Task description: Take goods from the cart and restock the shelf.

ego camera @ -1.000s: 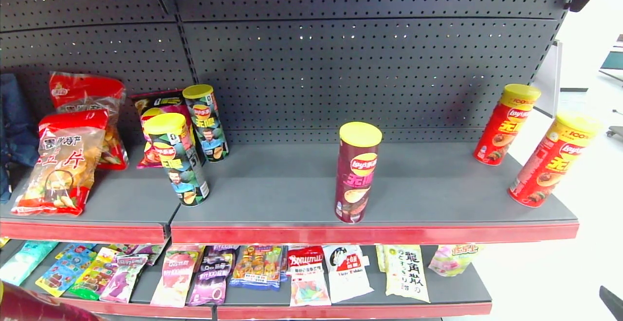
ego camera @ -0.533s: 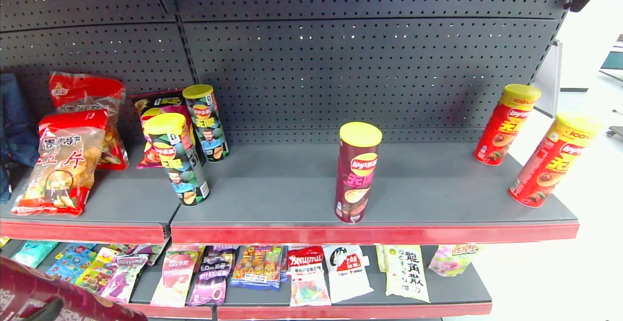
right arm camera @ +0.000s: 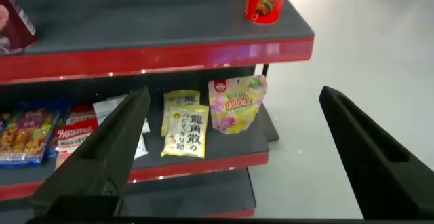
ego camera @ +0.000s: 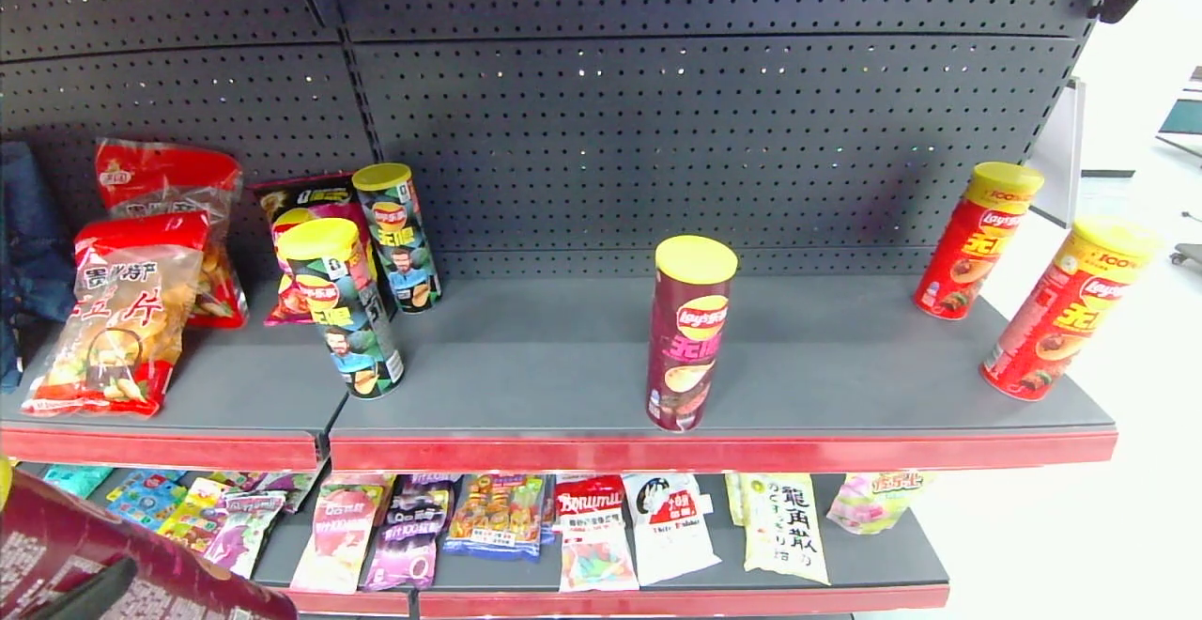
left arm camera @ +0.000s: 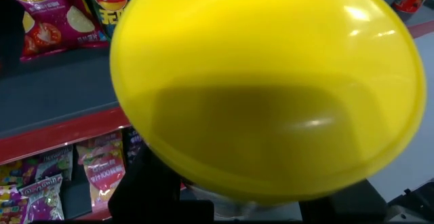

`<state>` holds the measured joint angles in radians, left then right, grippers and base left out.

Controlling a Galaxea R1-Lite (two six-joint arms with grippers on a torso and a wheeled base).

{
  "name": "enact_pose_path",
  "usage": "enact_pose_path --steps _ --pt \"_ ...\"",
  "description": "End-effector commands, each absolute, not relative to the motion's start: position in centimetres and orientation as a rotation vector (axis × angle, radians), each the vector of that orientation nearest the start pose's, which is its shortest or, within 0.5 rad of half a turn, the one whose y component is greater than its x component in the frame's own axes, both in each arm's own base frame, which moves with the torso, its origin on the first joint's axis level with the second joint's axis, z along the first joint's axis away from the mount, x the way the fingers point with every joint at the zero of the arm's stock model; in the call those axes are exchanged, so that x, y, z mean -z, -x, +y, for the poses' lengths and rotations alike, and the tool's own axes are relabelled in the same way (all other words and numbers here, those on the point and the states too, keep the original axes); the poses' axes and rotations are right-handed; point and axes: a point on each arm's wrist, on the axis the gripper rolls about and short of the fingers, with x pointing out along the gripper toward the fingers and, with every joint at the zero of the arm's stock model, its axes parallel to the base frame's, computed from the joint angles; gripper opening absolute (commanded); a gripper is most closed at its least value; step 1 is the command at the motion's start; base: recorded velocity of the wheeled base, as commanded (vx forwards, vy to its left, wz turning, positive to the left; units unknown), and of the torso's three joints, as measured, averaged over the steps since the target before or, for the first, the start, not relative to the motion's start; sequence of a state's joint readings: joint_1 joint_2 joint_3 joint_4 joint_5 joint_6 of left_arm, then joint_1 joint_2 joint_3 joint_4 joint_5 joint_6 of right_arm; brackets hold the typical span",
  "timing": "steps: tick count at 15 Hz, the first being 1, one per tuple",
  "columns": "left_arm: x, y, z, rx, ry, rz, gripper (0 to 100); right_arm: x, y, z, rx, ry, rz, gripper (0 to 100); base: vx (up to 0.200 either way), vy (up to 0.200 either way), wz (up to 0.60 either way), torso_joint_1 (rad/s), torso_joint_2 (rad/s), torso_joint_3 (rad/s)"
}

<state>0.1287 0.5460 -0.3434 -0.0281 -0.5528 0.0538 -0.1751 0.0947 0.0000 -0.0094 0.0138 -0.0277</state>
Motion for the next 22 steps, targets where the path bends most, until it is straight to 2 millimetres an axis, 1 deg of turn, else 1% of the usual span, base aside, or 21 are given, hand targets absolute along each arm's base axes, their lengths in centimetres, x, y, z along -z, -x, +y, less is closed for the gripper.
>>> enact_pose_path --steps 1,4,10,13,16,17,18,19,20,21,22 --pt "-17.7 -3.0 -0.8 0.427 0.009 0.163 0 -7.8 1.5 0.3 0.16 0.02 0.094 100 0.0 0.0 0.0 0.0 0.0 0.0" --pt "-17.6 -3.1 -0.8 0.428 0.011 0.169 0 -7.8 1.5 0.3 0.165 0.002 0.093 100 0.0 0.0 0.0 0.0 0.0 0.0" --pt "-17.4 -3.3 -0.8 0.427 0.017 0.187 0 -7.8 1.5 0.3 0.165 0.004 0.093 100 0.0 0.0 -0.6 0.007 0.0 0.002" --pt "-17.5 -3.7 -0.7 0.414 0.021 0.205 0 -7.8 1.5 0.3 0.165 0.004 0.093 100 0.0 0.0 0.0 0.0 0.0 0.0" --pt "-17.8 -5.5 -0.4 0.398 0.011 0.239 0 -7.8 1.5 0.3 0.162 0.001 0.092 100 0.0 0.0 0.0 0.0 0.0 0.0" --pt "-18.0 -7.1 -0.2 0.379 -0.003 0.255 0 -7.8 1.5 0.3 0.159 -0.001 0.094 100 0.0 0.0 0.0 0.0 0.0 0.0" --pt "-18.1 -7.4 -0.1 0.378 -0.004 0.257 0 -7.8 1.5 0.3 0.158 -0.003 0.094 100 0.0 0.0 0.0 0.0 0.0 0.0" --pt "-18.2 -9.1 0.1 0.374 -0.006 0.264 0 -7.8 1.5 0.3 0.147 -0.009 0.093 100 0.0 0.0 0.0 0.0 0.0 0.0" --pt "-18.2 -9.4 0.2 0.374 -0.006 0.262 0 -7.8 1.5 0.3 0.147 -0.013 0.093 100 0.0 0.0 0.0 0.0 0.0 0.0" --pt "-18.2 -10.4 0.3 0.367 -0.014 0.255 0 -7.8 1.5 0.3 0.163 -0.056 0.088 100 0.0 0.0 0.0 0.0 0.0 0.0" --pt "-18.2 -10.6 0.3 0.366 -0.019 0.254 0 -7.8 1.5 0.2 0.19 -0.038 0.089 100 0.0 0.0 0.0 0.0 0.0 0.0"
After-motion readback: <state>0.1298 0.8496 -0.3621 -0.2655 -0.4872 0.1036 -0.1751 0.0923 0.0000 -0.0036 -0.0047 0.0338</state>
